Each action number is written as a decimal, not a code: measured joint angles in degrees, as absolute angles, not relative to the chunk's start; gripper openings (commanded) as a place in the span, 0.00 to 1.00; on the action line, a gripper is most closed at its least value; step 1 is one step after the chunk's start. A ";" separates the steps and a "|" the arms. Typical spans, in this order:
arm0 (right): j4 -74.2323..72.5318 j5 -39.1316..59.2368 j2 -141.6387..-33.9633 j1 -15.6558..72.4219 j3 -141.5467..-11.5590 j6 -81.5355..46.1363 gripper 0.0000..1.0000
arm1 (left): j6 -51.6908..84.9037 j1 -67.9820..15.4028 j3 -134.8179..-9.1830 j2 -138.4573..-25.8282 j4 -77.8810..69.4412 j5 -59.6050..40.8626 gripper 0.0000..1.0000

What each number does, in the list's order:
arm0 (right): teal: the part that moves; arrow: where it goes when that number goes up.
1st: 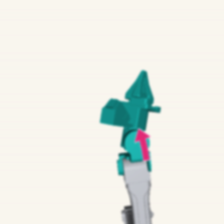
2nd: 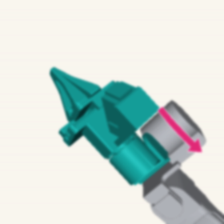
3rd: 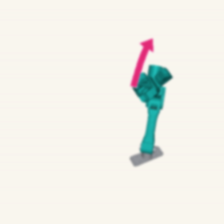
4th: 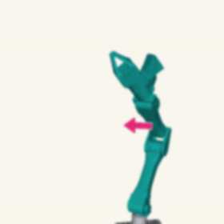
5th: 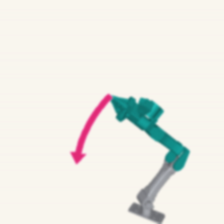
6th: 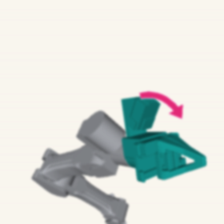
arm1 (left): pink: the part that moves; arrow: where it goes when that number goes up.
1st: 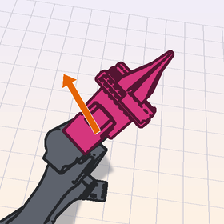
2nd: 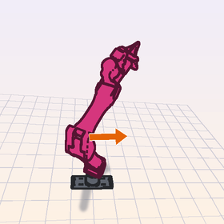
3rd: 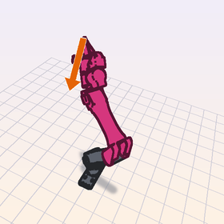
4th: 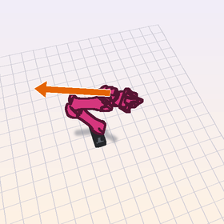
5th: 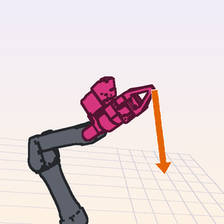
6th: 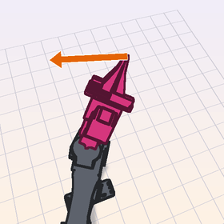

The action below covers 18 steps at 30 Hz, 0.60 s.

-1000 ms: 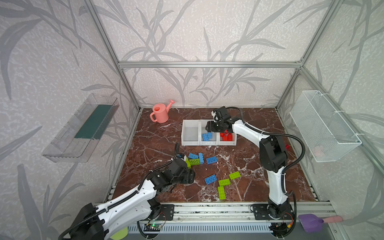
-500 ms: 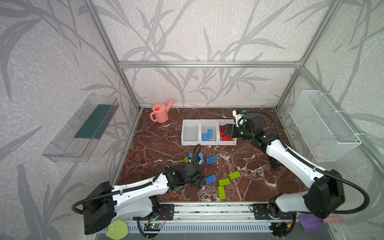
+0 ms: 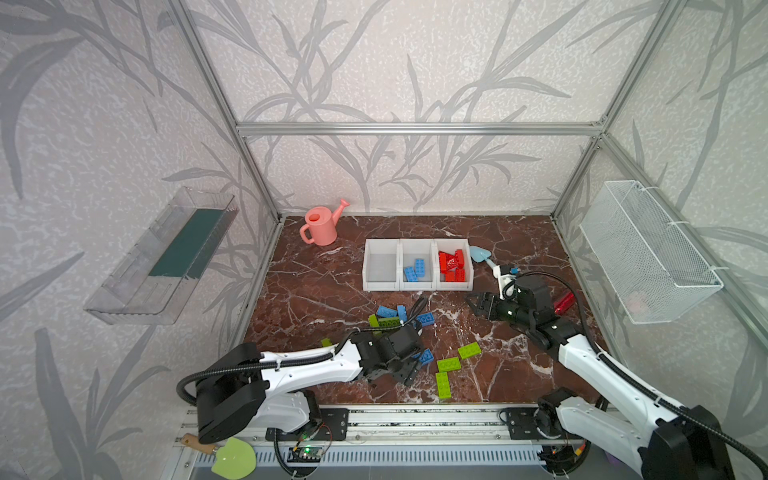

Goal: Sort the legos into containers by color
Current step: 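Lower the left gripper onto a blue brick while the right gripper withdraws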

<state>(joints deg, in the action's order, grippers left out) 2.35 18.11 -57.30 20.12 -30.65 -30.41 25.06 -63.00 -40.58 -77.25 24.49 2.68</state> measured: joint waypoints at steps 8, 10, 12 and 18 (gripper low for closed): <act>-0.36 18.11 -57.30 19.77 -29.39 -30.63 0.81 | 22.81 -63.11 -45.21 -85.36 23.24 1.83 0.76; -0.89 18.11 -57.32 19.77 -29.36 -30.65 0.81 | 22.48 -63.22 -45.95 -87.13 23.03 1.54 0.73; -1.34 18.11 -57.32 19.77 -29.32 -30.63 0.81 | 22.22 -63.33 -46.48 -88.60 22.90 1.34 0.71; -2.20 18.11 -58.04 19.77 -28.93 -30.68 0.81 | 21.56 -63.35 -48.23 -91.94 22.87 1.13 0.52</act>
<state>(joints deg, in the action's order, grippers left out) -2.20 18.11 -58.04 19.77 -28.93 -30.68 21.56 -63.35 -48.23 -91.94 22.87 1.13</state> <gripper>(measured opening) 0.807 0.572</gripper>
